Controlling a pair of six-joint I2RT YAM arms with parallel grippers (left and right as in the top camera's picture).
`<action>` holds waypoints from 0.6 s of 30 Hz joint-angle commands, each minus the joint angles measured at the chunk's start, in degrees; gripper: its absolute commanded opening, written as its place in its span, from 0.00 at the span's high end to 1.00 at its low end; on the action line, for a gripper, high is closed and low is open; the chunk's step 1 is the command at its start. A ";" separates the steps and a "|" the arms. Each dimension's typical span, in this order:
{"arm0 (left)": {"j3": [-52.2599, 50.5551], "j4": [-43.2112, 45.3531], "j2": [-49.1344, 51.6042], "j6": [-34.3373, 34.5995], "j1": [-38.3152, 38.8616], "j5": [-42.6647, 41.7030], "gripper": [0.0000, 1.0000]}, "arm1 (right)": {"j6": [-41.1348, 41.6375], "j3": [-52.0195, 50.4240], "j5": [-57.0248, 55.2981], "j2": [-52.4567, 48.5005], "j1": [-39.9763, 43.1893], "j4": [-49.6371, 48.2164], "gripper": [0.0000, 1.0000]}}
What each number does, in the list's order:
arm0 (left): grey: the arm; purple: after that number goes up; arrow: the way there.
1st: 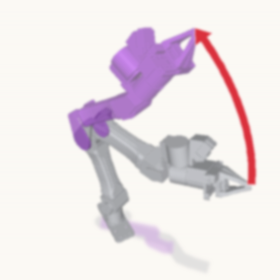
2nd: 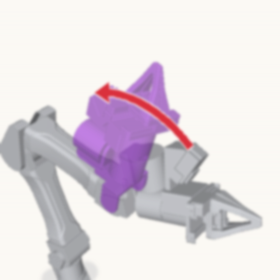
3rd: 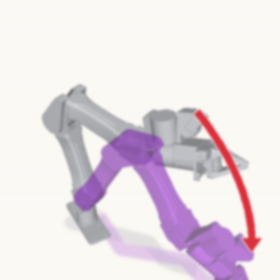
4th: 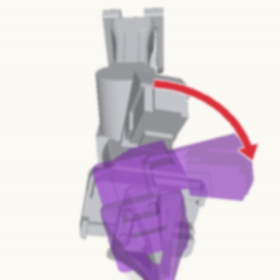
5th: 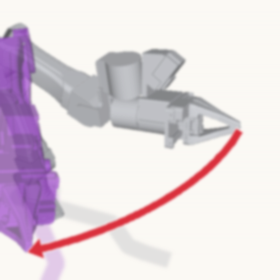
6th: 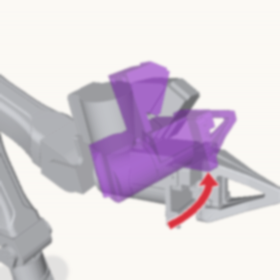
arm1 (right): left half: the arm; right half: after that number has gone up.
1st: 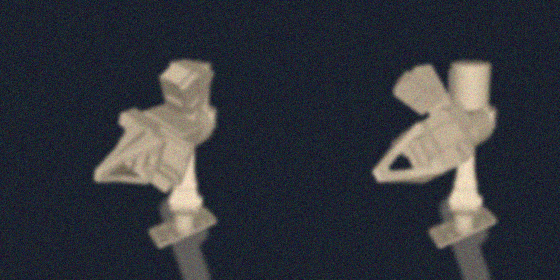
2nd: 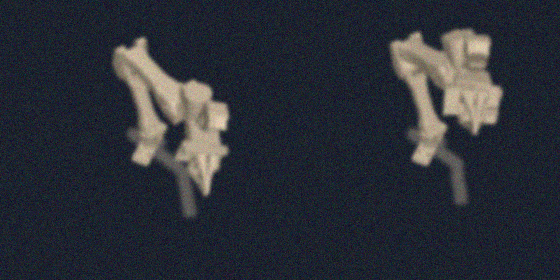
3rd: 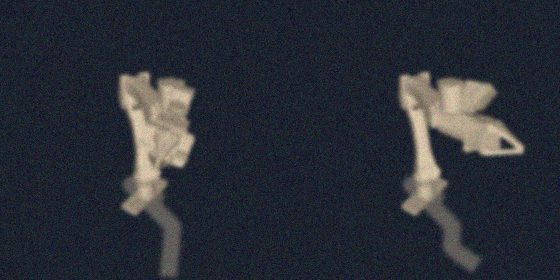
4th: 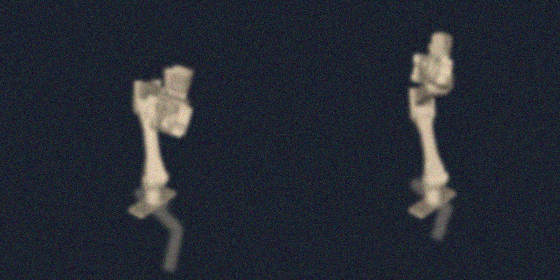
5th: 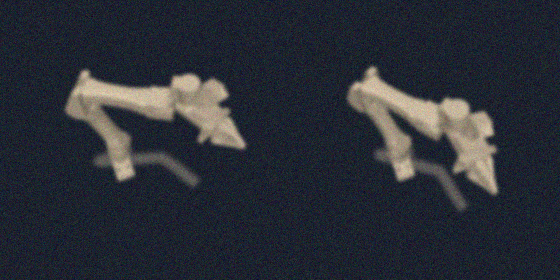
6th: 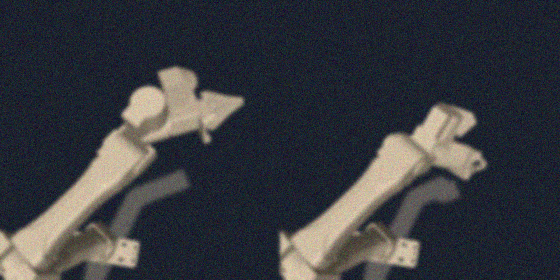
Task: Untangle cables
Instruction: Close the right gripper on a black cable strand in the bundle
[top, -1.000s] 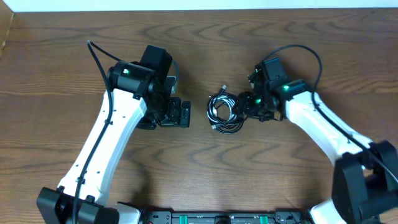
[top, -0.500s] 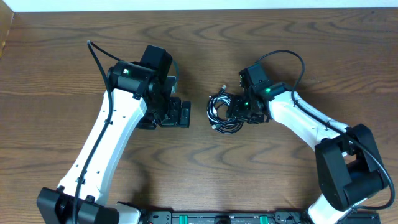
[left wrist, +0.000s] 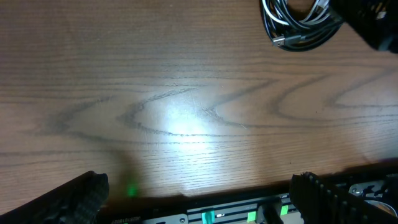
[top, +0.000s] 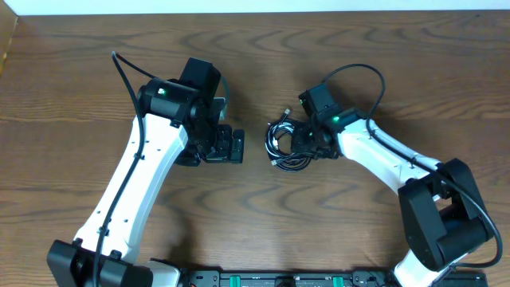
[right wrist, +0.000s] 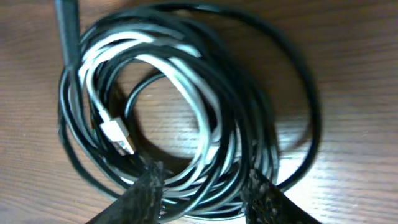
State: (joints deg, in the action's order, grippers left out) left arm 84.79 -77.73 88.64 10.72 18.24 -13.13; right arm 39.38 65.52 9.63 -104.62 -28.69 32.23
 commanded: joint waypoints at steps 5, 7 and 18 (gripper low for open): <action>0.57 -0.20 0.07 0.55 0.22 0.76 0.02 | 2.86 -0.04 -11.50 -0.42 -2.45 1.88 0.63; 0.57 -0.20 0.07 0.55 0.22 0.76 0.02 | 4.42 -0.17 -13.16 -0.42 -2.49 3.06 0.63; 0.57 -0.22 0.07 0.55 0.22 0.76 0.02 | 4.52 -0.33 -11.61 -0.42 -2.56 2.45 0.83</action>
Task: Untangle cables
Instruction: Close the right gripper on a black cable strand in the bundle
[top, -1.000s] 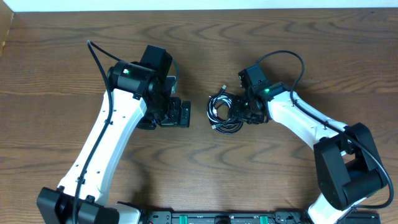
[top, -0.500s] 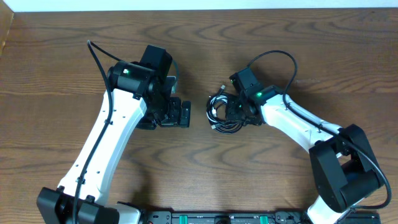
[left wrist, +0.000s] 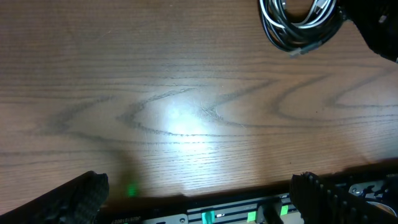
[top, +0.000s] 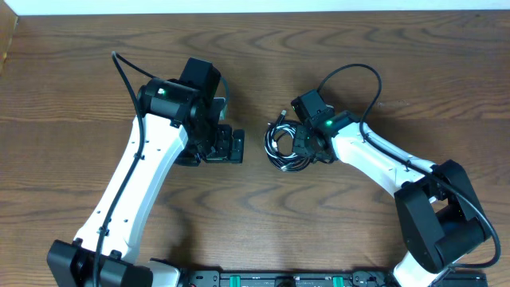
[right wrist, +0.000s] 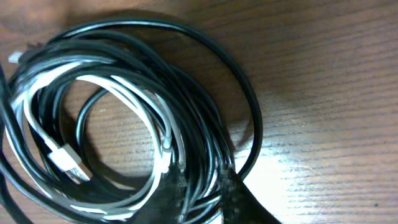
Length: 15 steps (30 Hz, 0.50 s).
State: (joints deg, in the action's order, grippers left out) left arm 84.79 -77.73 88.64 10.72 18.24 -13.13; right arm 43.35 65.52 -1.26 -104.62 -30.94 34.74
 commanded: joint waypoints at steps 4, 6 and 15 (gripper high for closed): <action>0.57 -0.20 0.07 0.55 0.22 0.76 0.02 | 0.57 -0.35 0.33 -0.42 -0.31 -0.26 0.68; 0.55 -0.20 0.07 0.55 0.22 0.76 0.02 | 0.57 -0.35 0.35 -0.42 -0.31 -0.31 0.63; 0.55 -0.20 0.07 0.55 0.22 0.76 0.02 | 0.76 -0.74 0.92 -0.42 -1.73 -2.58 0.63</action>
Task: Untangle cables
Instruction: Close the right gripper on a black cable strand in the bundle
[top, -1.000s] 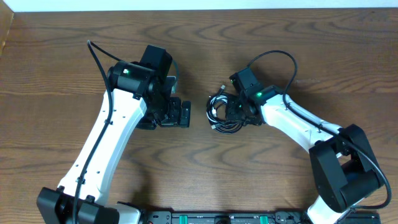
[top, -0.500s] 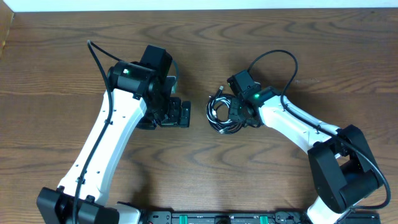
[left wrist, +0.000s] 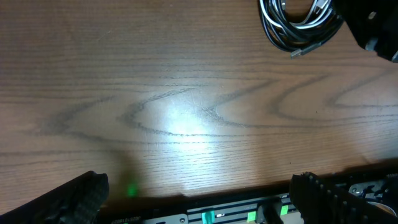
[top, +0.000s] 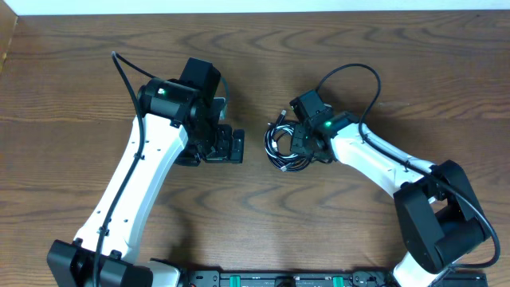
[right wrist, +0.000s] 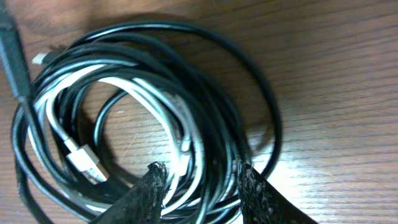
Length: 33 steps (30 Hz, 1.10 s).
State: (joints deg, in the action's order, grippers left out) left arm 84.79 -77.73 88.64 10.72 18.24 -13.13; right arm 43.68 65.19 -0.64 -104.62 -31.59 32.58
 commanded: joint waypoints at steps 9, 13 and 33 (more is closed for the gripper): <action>0.57 -0.20 0.07 0.55 0.22 0.76 0.02 | 0.63 -0.50 -2.93 -0.52 -1.40 0.00 0.66; 0.57 -0.20 0.07 0.55 0.22 0.76 0.02 | 0.61 -0.76 -2.89 -0.52 -1.40 0.26 0.68; 0.57 -0.20 0.07 0.55 0.22 0.76 0.02 | -0.26 -0.92 -0.68 3.78 -0.33 -2.12 0.99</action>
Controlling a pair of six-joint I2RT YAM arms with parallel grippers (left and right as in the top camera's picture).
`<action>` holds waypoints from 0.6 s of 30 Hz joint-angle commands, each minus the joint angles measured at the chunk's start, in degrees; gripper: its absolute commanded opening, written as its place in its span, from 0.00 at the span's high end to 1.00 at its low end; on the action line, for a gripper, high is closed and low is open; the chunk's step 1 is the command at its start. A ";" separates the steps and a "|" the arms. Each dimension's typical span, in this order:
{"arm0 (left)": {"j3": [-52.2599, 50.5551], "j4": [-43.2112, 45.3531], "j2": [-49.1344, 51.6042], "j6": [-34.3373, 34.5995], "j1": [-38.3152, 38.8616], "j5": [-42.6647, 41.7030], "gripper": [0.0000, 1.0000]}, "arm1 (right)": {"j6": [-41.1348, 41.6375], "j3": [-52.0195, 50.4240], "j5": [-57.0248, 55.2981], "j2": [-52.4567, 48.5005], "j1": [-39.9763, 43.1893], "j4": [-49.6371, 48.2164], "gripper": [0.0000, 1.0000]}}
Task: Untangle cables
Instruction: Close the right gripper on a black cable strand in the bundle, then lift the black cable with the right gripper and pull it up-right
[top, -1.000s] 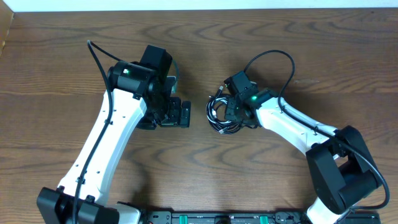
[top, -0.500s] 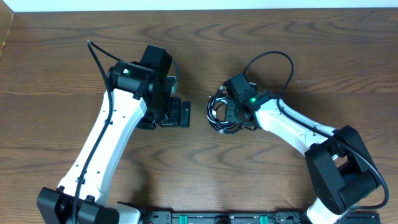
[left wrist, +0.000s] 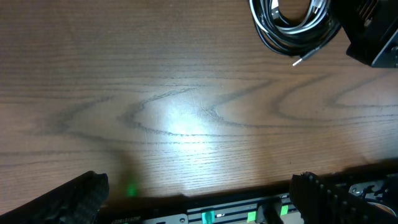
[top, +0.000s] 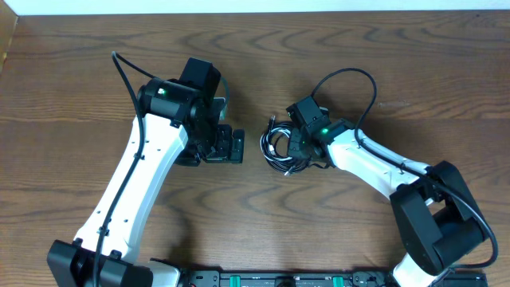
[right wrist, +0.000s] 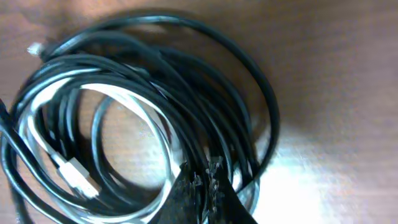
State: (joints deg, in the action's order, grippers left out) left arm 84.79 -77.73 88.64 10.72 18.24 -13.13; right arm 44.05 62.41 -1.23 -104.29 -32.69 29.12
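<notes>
A coil of black and white cables lies at the table's centre. It also shows at the top right of the left wrist view as the cable coil. In the right wrist view the coil fills the frame, with a white USB plug at its lower left. My right gripper is shut on a few black strands at the coil's near side; overhead, the right gripper sits on the coil's right edge. My left gripper stands open left of the coil, holding nothing.
The right arm's own black lead arcs above its wrist. A black rail with green lights runs along the table's front edge. Bare wood table lies on all sides.
The right fingers, apart over the coil before, are now together on black strands. The coil has shifted slightly left. The left arm has not moved.
The right fingers stood apart over the coil, then nearly together on its strands, then apart again, and now together on black strands. Over this time the coil has crept left towards the left gripper, which stayed open and still.
</notes>
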 commanded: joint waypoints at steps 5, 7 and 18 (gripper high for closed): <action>0.55 -0.20 0.07 0.55 0.22 0.76 0.02 | -6.60 6.27 0.37 13.35 2.62 4.63 0.99; 0.57 -0.20 0.07 0.55 0.22 0.76 0.02 | -6.88 8.63 0.48 19.96 3.08 4.42 0.99; 0.57 -0.20 0.07 0.55 0.22 0.76 0.02 | -6.88 9.57 0.59 34.77 2.95 1.33 0.99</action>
State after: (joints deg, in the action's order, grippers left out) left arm 84.79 -77.73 88.64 10.72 18.24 -13.13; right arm 38.06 71.96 -0.45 -68.93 -29.80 29.36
